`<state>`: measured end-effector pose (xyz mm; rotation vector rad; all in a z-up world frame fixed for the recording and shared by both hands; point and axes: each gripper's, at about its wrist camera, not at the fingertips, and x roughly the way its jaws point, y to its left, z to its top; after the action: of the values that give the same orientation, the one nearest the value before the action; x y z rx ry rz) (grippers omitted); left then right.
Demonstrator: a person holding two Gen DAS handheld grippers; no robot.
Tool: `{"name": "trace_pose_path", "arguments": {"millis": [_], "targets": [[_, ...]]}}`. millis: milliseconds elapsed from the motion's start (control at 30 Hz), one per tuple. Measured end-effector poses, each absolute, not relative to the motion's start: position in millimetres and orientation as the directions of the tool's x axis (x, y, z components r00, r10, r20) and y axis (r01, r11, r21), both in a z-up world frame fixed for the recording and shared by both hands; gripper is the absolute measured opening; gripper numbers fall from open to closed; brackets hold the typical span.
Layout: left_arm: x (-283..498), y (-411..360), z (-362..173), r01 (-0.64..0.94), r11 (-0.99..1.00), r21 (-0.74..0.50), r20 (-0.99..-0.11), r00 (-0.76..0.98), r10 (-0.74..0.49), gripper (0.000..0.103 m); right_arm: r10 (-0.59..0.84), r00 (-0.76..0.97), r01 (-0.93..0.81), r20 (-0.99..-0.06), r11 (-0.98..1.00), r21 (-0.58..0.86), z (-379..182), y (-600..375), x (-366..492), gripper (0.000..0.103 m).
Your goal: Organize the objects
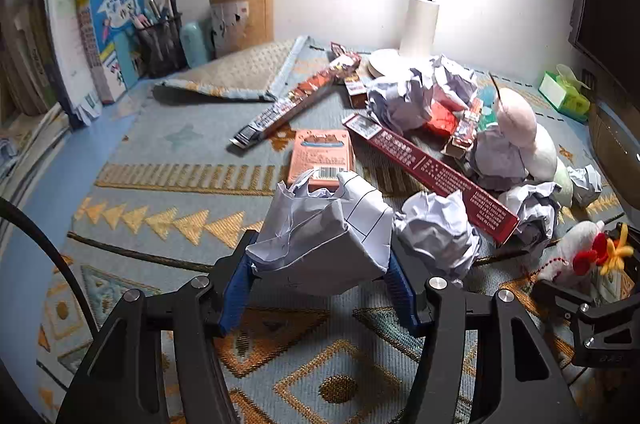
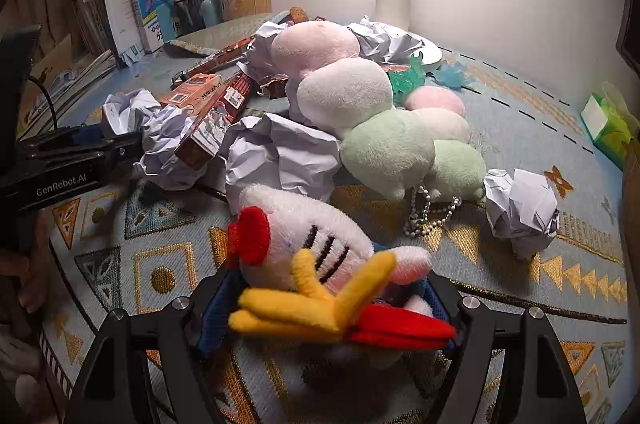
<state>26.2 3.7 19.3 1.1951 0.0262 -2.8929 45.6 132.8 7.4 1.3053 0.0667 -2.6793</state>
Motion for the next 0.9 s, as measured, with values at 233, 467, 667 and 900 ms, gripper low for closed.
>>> {"name": "trace_pose_path", "arguments": {"millis": [233,467,667,900], "targets": [[32.8,0.6,22.8,0.033,-0.999,-0.013,-0.694,-0.720,-0.015,0.057,-0.160,-0.612,0.183,-0.774,-0.981,0.058,15.5,133.6,55.6,0.078],[42.0,0.3,43.2,0.040,-0.999,-0.036,-0.656,-0.755,-0.006,0.058,-0.160,-0.644,0.180,-0.748,-0.982,0.055,28.9,138.8,62.1,0.078],[43.5,7.7,67.9,0.020,-0.997,-0.074,-0.615,-0.788,0.030,0.058,-0.155,-0.682,0.172,-0.715,-0.984,0.049,48.6,150.3,66.0,0.078],[35.5,44.8,110.6,-0.080,-0.995,-0.059,-0.532,-0.841,0.099,0.058,-0.120,-0.756,0.139,-0.644,-0.990,0.020,90.0,180.9,69.5,0.078]]}}
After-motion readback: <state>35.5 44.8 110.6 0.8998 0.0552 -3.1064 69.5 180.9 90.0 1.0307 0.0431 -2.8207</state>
